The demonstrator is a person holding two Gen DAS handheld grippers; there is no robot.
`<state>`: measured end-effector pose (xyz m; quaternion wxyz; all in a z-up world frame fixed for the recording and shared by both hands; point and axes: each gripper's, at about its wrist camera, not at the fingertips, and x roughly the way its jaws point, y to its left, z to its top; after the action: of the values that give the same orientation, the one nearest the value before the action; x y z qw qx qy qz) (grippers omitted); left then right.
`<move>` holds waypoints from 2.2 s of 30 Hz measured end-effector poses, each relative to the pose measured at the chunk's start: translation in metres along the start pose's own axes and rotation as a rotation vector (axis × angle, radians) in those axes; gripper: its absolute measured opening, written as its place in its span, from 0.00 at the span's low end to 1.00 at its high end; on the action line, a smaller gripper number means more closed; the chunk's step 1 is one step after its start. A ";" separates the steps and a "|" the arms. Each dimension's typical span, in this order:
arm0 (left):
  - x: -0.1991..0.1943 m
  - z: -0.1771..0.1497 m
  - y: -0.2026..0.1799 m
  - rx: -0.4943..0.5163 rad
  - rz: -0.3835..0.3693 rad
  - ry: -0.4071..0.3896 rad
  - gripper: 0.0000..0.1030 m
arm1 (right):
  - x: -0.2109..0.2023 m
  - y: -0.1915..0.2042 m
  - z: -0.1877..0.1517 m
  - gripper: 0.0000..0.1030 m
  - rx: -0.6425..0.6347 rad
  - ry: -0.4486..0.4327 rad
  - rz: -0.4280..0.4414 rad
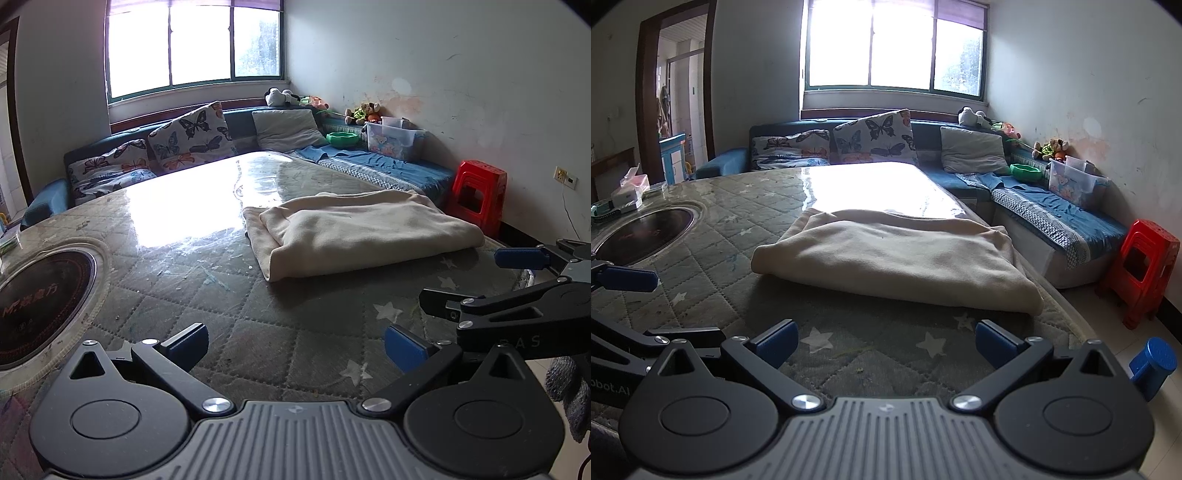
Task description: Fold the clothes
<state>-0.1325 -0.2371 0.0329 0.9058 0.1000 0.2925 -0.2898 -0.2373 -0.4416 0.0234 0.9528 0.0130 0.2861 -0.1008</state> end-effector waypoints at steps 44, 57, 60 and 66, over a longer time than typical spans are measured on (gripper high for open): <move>0.019 0.004 0.002 0.002 -0.010 0.042 1.00 | 0.017 -0.004 -0.003 1.00 0.034 0.037 0.003; 0.026 0.010 0.003 0.011 -0.009 0.054 1.00 | 0.024 -0.009 0.002 1.00 0.044 0.049 0.001; 0.028 0.012 0.004 0.012 -0.009 0.059 1.00 | 0.026 -0.010 0.004 1.00 0.049 0.053 0.000; 0.033 0.015 0.005 0.015 -0.011 0.065 1.00 | 0.031 -0.013 0.006 1.00 0.053 0.062 0.000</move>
<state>-0.1013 -0.2537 0.0256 0.8933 0.1146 0.3203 -0.2938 -0.2112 -0.4602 0.0117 0.9429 0.0413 0.3125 -0.1080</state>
